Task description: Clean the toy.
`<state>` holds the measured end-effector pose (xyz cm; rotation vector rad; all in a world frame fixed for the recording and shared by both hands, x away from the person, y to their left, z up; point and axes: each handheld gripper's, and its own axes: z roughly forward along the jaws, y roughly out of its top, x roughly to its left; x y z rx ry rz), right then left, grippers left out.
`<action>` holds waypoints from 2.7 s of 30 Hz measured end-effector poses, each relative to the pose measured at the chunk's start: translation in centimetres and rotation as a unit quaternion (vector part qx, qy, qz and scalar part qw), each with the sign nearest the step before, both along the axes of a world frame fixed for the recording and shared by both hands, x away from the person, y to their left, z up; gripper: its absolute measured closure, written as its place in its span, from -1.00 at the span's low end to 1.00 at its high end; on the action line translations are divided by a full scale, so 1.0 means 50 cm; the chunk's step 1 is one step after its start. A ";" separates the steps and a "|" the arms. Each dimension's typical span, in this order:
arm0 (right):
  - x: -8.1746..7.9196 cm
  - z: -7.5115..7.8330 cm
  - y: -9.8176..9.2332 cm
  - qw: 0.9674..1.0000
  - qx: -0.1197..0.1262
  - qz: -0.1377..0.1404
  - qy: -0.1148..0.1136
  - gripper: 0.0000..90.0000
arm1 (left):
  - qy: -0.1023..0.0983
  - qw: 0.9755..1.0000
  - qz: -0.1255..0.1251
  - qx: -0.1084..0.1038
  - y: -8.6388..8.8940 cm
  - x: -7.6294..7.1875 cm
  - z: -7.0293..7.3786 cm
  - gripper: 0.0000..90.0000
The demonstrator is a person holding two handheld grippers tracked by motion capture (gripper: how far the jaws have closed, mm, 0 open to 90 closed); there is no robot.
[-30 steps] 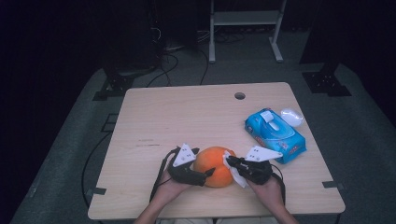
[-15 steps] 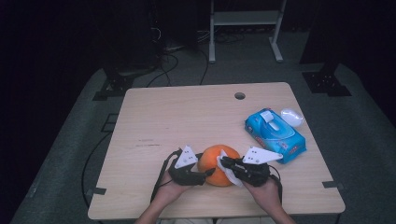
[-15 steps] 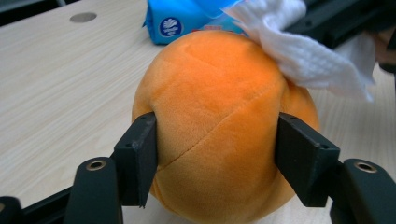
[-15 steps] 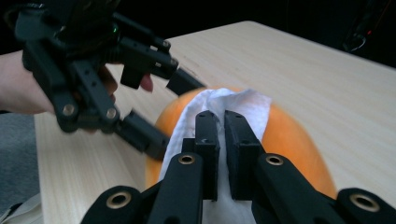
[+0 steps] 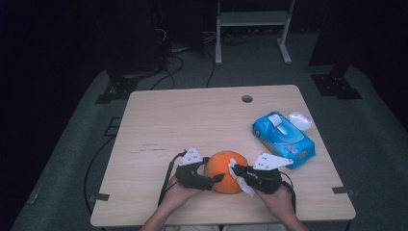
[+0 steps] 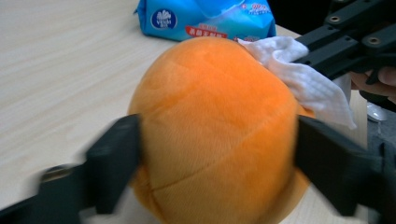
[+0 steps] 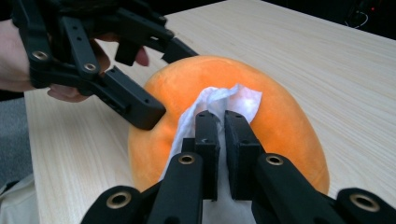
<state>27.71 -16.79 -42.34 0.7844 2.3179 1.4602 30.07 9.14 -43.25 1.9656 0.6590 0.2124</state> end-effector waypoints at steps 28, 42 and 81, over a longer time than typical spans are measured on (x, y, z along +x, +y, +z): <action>0.007 0.016 -0.023 1.000 -0.002 -0.017 -0.014 0.86 | 0.034 0.999 -0.025 -0.012 -0.021 -0.006 0.000 -0.48; -0.038 0.054 0.029 0.997 -0.015 0.032 -0.075 0.86 | -0.080 0.995 -0.034 0.050 -0.063 -0.060 0.020 -0.27; -0.013 0.029 -0.038 0.999 -0.008 0.025 -0.038 0.85 | -0.010 0.999 -0.042 -0.028 -0.027 -0.035 0.013 -0.76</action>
